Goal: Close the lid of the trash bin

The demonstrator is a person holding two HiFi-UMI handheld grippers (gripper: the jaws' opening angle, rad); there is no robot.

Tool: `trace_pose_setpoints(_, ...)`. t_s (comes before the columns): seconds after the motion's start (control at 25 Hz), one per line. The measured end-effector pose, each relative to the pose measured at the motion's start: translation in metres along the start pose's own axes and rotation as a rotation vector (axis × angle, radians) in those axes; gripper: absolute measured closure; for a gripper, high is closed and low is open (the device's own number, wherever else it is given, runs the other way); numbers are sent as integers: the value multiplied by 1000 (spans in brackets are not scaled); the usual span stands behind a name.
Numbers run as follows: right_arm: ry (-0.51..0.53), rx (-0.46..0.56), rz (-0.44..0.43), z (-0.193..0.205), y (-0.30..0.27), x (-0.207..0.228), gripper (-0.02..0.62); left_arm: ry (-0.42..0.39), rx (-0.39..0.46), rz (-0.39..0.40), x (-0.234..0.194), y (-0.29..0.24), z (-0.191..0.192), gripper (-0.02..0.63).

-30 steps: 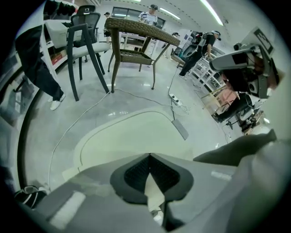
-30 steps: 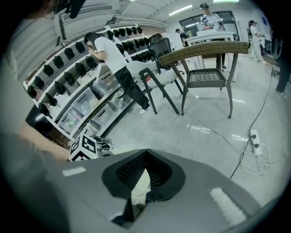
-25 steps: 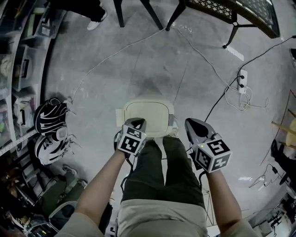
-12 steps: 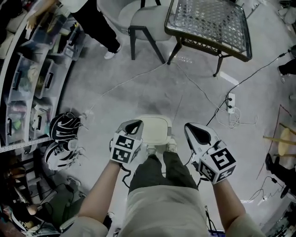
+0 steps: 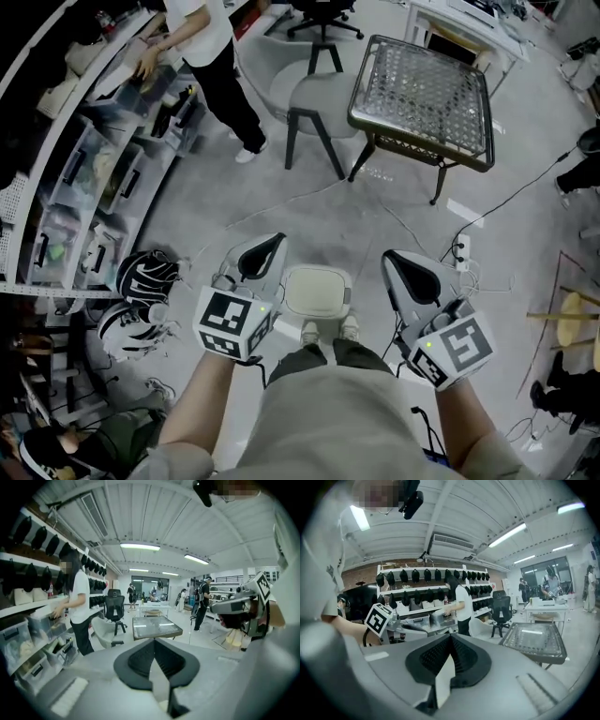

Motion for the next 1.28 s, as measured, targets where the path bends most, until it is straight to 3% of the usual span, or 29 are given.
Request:
trace_pose_setpoints(0.24, 61, 127, -35, -62, 2, -29, 592, -111, 149, -22, 5, 35, -81, 603)
trace_pose_setpoints(0.48, 111, 254, -56, -118, 22, -57, 592, -164, 230, -61, 27, 76, -125, 603)
trace_pose_setpoints(0.76, 138, 304, -97, -139, 27, -77, 592, -229, 309, -114, 30, 109, -154, 603)
trace_pose_setpoints(1.28, 189, 309, -74, -146, 31, -83, 592, -245, 299, -115, 31, 118, -157, 603)
Point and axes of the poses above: the fingertips, and each gripper's own axes: y backward along the fingers, x to its right, z out of its underside, the point moved 4 cm from there along y, backward along the fingers, and after that the axes turned 13 degrees about x, right-handed, at the moved point
